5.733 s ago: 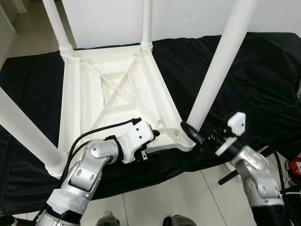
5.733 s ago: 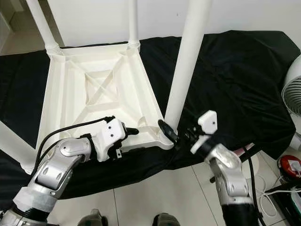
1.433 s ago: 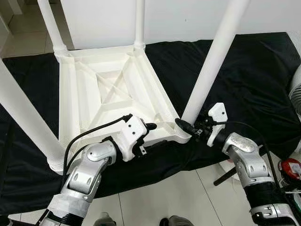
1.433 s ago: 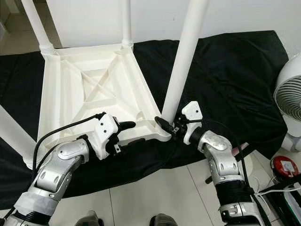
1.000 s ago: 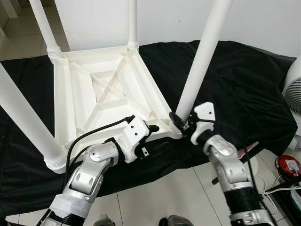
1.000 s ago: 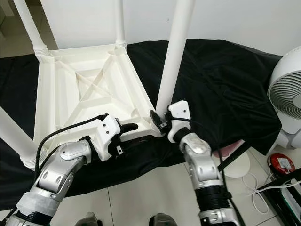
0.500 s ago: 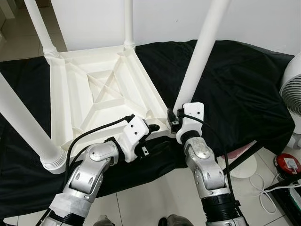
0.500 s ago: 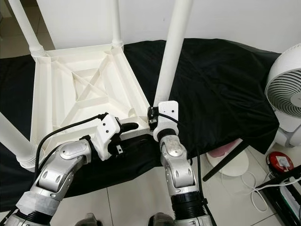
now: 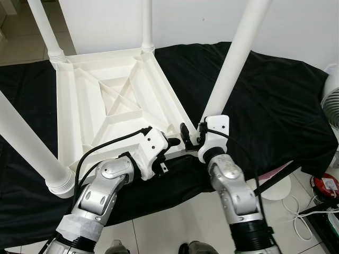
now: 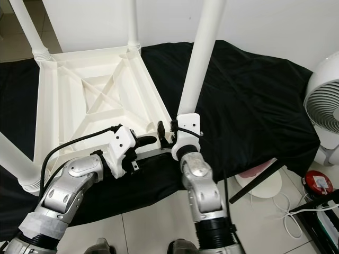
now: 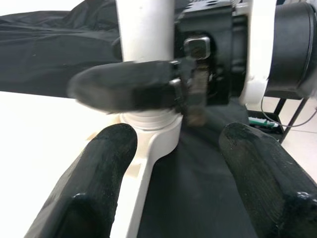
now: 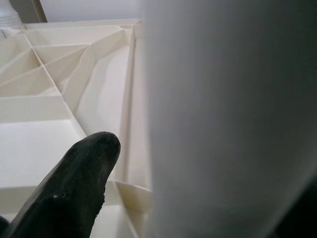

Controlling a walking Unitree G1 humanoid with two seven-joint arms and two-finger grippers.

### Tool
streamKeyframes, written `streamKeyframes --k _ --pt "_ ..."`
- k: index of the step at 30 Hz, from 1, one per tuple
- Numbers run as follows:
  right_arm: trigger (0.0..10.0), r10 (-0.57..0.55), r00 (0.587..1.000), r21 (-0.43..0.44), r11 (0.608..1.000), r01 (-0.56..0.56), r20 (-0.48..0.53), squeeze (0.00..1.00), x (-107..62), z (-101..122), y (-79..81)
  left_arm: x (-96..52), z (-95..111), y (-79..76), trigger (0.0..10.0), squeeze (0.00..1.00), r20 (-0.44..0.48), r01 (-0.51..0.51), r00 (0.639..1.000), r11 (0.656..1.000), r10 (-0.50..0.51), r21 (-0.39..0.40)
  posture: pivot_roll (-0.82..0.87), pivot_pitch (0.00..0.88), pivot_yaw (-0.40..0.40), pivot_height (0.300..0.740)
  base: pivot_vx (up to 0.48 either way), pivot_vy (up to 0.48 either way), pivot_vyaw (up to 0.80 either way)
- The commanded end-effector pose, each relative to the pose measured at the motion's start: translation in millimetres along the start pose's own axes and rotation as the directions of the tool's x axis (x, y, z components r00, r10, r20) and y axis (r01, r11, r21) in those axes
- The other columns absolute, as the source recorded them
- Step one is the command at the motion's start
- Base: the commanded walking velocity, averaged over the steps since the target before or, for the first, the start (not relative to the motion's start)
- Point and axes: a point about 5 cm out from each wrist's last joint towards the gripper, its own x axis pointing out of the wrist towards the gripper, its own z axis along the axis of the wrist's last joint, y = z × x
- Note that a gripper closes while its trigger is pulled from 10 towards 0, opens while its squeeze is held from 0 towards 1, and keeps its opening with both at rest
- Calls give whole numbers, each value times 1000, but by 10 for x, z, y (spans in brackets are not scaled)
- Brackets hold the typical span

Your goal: Building children table

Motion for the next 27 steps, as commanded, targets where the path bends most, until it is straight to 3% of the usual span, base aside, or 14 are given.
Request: streamKeyframes --k 1,5,6,7,14,16,21,23,27 --pt "10000 13 1000 -12 1000 -14 -12 1000 -33 -50 -96 -2 -12 46 10000 0 -7 -26 1000 1000 26 -1 4 0 -23 740 0 0 0" --pt "10000 10 999 -51 999 -12 -44 1000 -31 -103 -273 6 2 65 10000 0 -2 -29 1000 1000 29 2 5 0 -23 740 0 0 0" --pt "10000 30 999 -55 998 -33 -44 729 -17 -98 -313 11 0 61 10000 0 -2 -26 1000 1000 26 3 6 0 -20 740 0 0 0" --pt "10000 59 997 -64 996 -61 -43 0 -3 -90 -338 14 -2 57 10000 0 -2 -24 1000 1000 24 4 6 0 -20 740 0 0 0" --pt "10000 222 975 -110 969 -221 -1 0 53 4 -385 28 -8 51 10000 0 -3 -16 1000 1000 16 9 5 0 -17 740 0 0 0" --pt "10000 302 953 -149 942 -299 -5 0 77 15 -383 39 -4 49 10000 0 -1 -13 1000 1000 13 10 5 0 -14 740 0 0 0" --pt "10000 405 914 -149 903 -403 -13 0 114 15 -355 48 2 46 10000 0 2 -7 1000 1000 7 11 5 0 -14 740 0 0 0" --pt "10000 487 873 -161 860 -485 -31 0 160 10 -330 54 2 44 10000 0 1 -4 1000 1000 4 13 6 0 -11 740 0 0 0" --pt "10000 526 849 -173 832 -527 -51 0 200 -16 -340 58 1 39 10000 0 0 -4 1000 1000 4 13 18 0 -14 740 0 0 0"
